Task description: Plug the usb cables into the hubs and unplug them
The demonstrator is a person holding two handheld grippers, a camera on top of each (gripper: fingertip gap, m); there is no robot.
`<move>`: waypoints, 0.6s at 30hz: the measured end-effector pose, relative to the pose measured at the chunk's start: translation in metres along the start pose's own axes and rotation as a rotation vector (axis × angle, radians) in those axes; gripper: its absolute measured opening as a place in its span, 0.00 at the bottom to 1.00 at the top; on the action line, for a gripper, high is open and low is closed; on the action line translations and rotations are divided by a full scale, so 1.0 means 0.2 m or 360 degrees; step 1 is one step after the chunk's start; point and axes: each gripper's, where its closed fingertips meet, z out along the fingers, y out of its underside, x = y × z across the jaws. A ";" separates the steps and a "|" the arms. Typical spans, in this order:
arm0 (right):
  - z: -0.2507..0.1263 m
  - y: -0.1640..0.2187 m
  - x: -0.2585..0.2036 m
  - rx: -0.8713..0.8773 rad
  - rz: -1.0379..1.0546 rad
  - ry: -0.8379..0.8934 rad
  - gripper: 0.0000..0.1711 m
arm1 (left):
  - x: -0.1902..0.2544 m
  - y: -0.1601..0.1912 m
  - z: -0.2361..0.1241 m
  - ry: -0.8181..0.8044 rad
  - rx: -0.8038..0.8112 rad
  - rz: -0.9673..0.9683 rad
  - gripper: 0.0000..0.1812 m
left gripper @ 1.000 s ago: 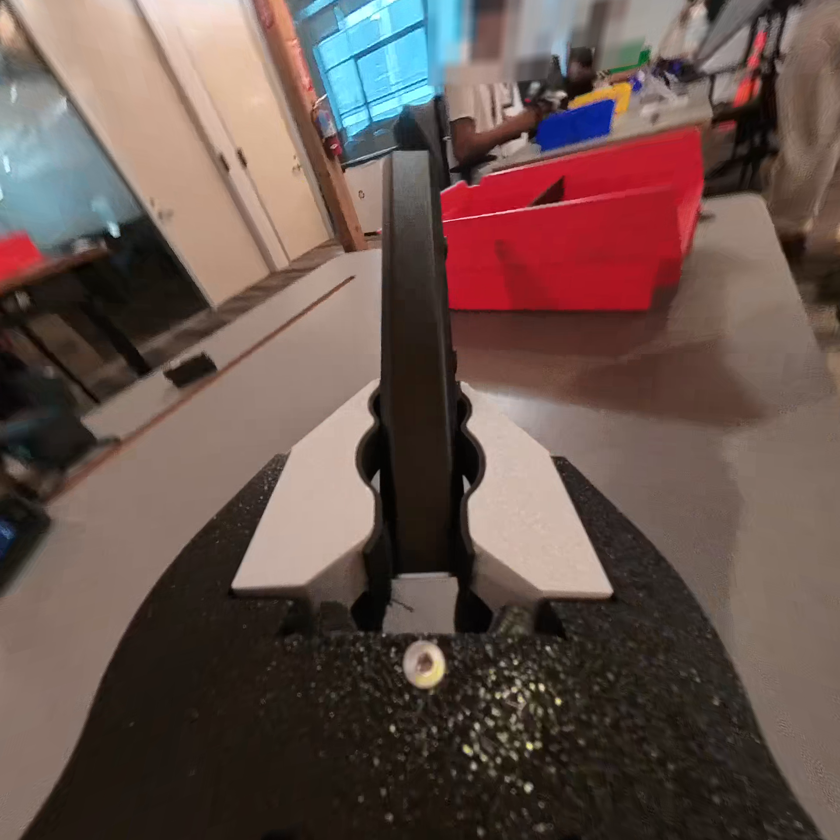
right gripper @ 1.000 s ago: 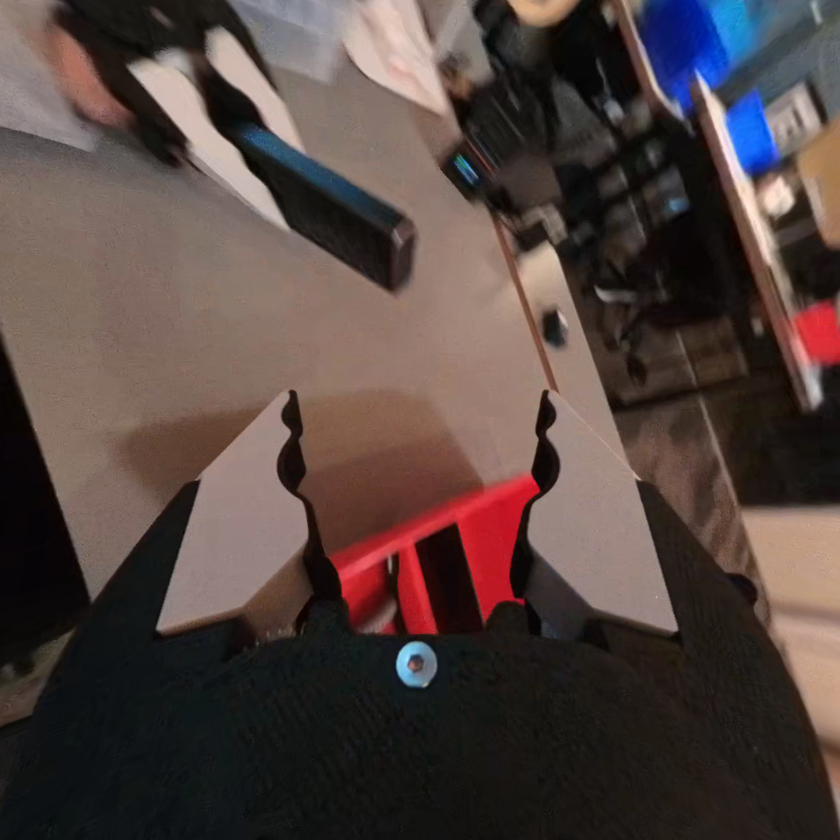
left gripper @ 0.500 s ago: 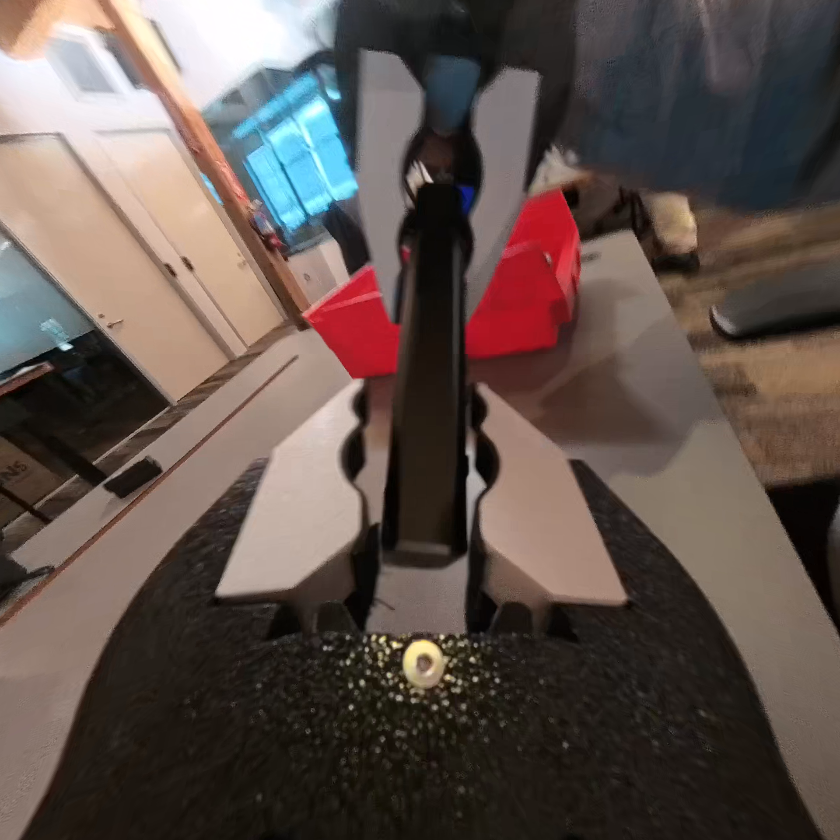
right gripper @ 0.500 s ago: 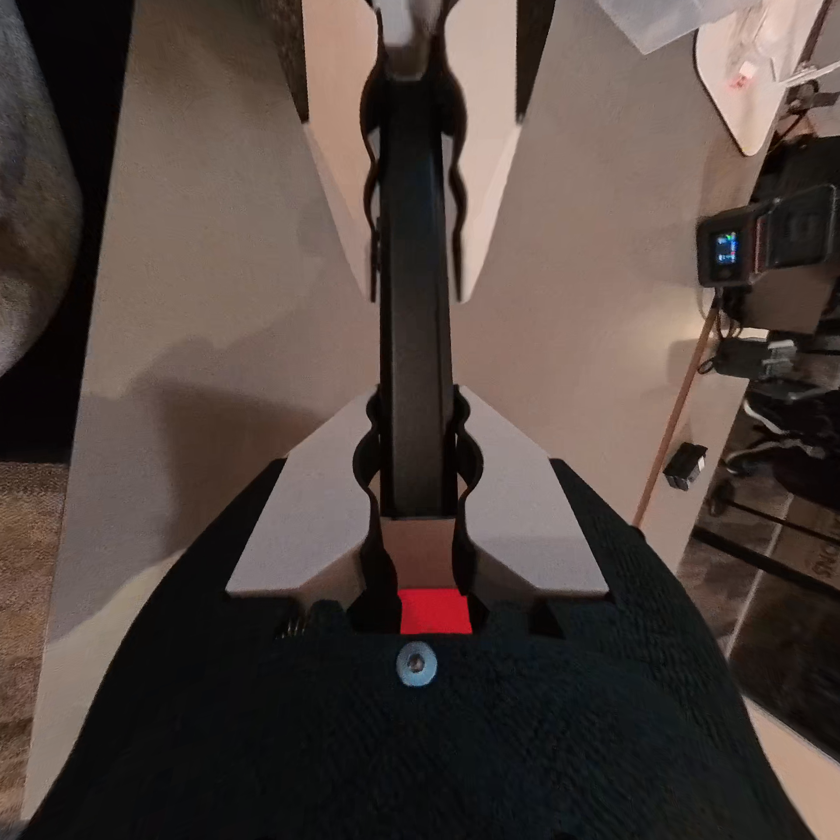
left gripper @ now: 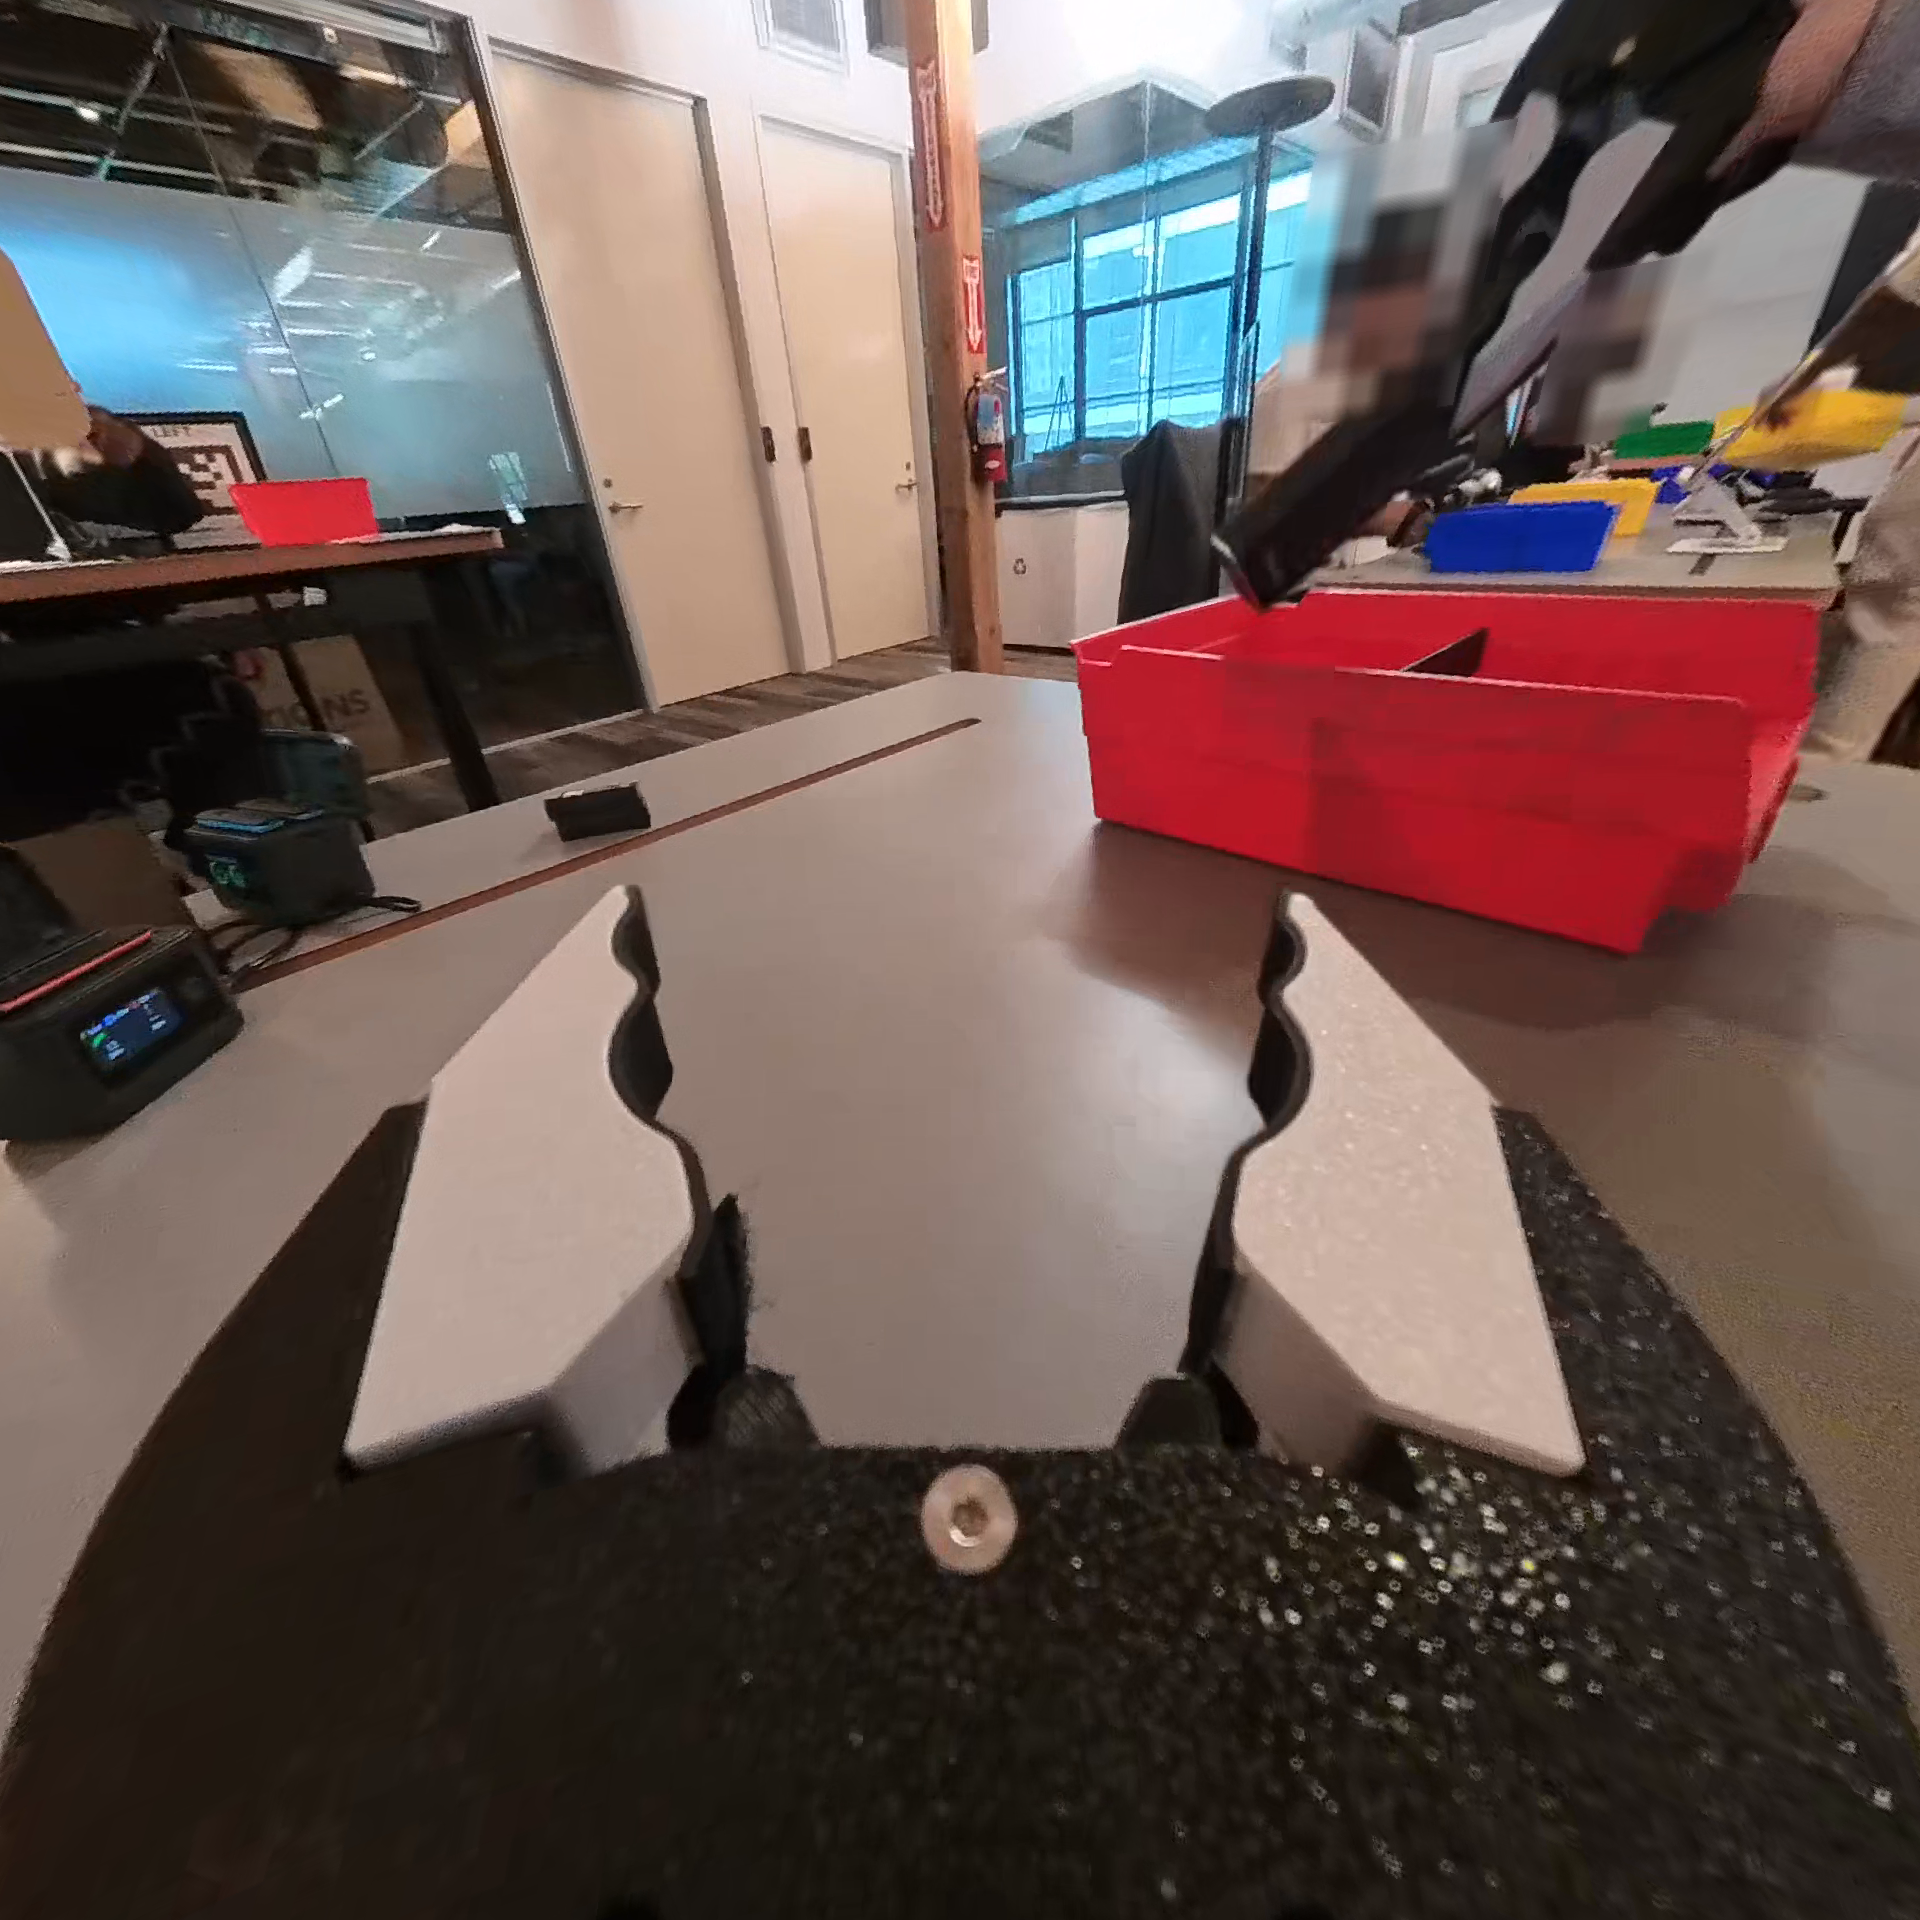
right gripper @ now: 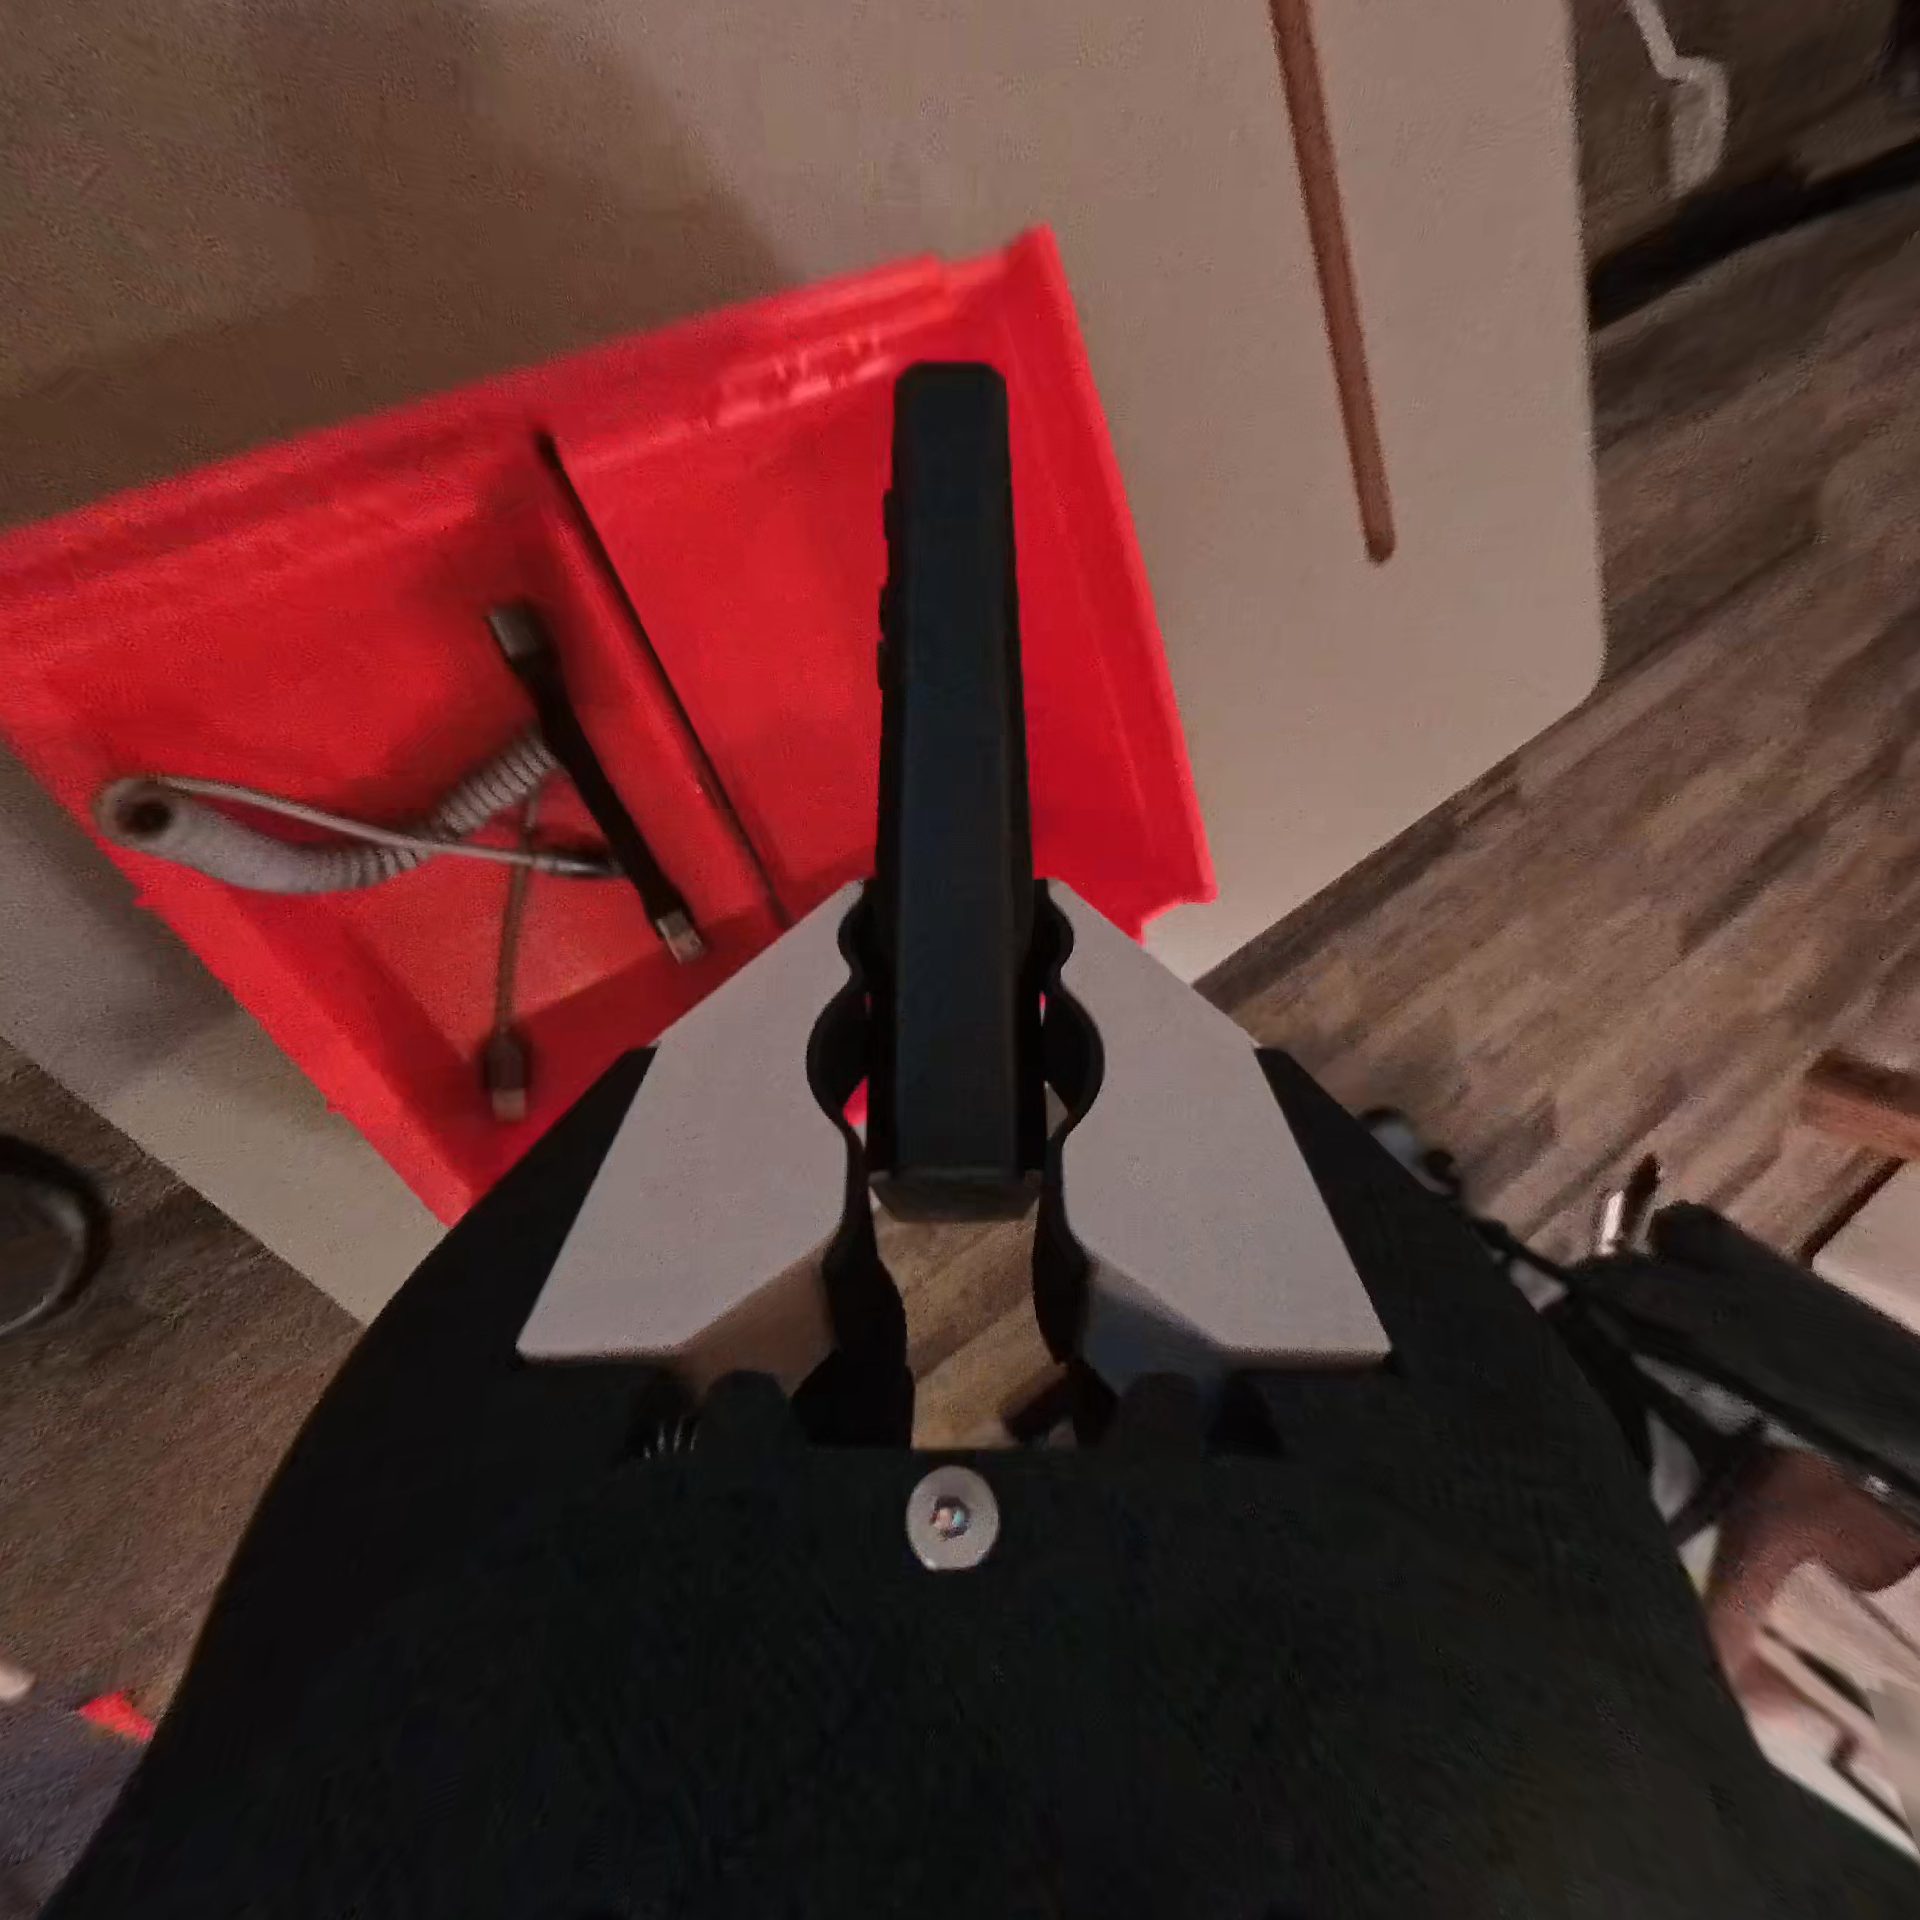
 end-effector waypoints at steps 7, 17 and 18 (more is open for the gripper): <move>0.46 0.08 -0.09 0.0031 0.0174 -0.0437 0.16 | -0.02 0.08 0.05 -0.0031 -0.0147 -0.0153 0.75; 0.49 0.01 -0.08 0.0363 0.0483 -0.0692 0.16 | -0.04 0.10 0.04 -0.0016 -0.0145 -0.0277 0.78; 0.49 0.02 -0.08 0.0352 0.0513 -0.0697 0.16 | -0.04 0.10 0.04 -0.0020 -0.0163 -0.0260 0.78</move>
